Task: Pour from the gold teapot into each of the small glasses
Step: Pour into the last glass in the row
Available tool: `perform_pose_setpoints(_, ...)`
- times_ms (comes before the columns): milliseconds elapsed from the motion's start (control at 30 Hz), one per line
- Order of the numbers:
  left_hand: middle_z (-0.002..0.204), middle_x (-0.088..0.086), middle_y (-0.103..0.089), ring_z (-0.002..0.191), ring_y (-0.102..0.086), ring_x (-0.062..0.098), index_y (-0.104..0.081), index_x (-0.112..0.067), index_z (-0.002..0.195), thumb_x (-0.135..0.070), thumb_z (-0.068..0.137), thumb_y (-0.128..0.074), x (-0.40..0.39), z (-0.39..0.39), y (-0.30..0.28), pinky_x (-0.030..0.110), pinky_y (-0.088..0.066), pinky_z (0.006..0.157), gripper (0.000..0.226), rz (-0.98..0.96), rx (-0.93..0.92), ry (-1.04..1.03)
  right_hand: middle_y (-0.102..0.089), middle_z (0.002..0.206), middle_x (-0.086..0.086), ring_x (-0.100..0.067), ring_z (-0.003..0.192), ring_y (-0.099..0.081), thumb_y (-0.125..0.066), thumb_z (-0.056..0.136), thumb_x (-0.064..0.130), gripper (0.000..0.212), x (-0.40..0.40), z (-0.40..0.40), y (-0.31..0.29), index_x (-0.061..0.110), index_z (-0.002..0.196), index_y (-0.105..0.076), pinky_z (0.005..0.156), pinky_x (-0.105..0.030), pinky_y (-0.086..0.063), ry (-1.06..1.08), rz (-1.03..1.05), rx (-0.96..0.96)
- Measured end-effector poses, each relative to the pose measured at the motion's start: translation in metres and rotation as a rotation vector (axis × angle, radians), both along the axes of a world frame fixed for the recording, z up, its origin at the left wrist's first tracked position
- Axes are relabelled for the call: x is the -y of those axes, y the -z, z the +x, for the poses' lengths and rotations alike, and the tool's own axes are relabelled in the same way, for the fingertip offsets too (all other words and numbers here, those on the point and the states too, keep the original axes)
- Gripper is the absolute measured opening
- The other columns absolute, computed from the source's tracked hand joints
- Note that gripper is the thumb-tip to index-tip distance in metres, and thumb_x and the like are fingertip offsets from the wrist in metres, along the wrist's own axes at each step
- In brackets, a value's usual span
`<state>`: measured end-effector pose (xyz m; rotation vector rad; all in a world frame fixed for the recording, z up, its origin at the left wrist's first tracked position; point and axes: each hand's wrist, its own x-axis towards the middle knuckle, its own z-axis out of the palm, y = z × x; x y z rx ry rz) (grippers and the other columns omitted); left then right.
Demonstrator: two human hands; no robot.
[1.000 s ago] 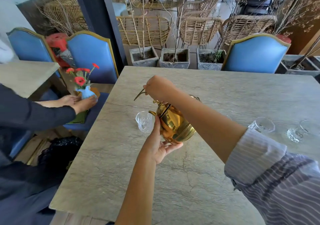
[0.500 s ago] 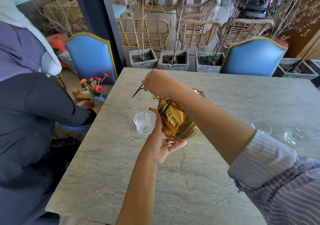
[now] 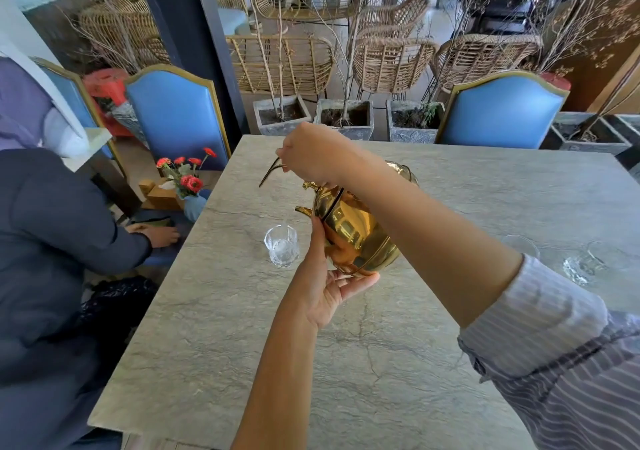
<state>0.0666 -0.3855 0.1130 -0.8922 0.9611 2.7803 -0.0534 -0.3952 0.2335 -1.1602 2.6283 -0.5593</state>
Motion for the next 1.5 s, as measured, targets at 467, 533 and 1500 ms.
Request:
perform_pose_setpoints(467, 0.133, 0.028, -0.057, 0.122, -0.06, 0.042, -0.056, -0.015, 0.126, -0.065, 0.078, -0.058, 0.001, -0.003, -0.001, 0.047, -0.065, 0.072, 0.07, -0.011, -0.015, 0.023, -0.058, 0.091, -0.008, -0.024, 0.082, -0.052, -0.039, 0.099, 0.02, 0.034, -0.002, -0.001, -0.004, 0.003, 0.107, -0.067, 0.073, -0.033, -0.043, 0.001, -0.025, -0.053)
perform_pose_setpoints(533, 0.131, 0.028, -0.059, 0.119, -0.062, 0.042, -0.055, -0.015, 0.126, -0.065, 0.085, -0.053, 0.002, -0.003, 0.001, 0.046, -0.065, 0.071, 0.065, -0.023, -0.006, 0.023, -0.057, 0.09, -0.008, -0.024, 0.081, -0.052, -0.038, 0.1, 0.021, 0.034, -0.002, 0.0, -0.002, 0.003, 0.106, -0.067, 0.072, -0.033, -0.042, 0.005, -0.032, -0.067)
perform_pose_setpoints(1500, 0.137, 0.02, -0.055, 0.116, -0.06, 0.037, -0.049, -0.011, 0.135, -0.058, 0.071, -0.072, 0.018, 0.012, 0.052, 0.057, -0.059, 0.086, 0.082, -0.29, 0.152, -0.102, -0.06, 0.067, 0.006, 0.003, 0.048, -0.05, -0.04, 0.104, 0.024, 0.039, -0.053, 0.019, 0.065, 0.003, 0.088, -0.069, 0.046, -0.01, -0.034, 0.04, -0.384, 0.186)
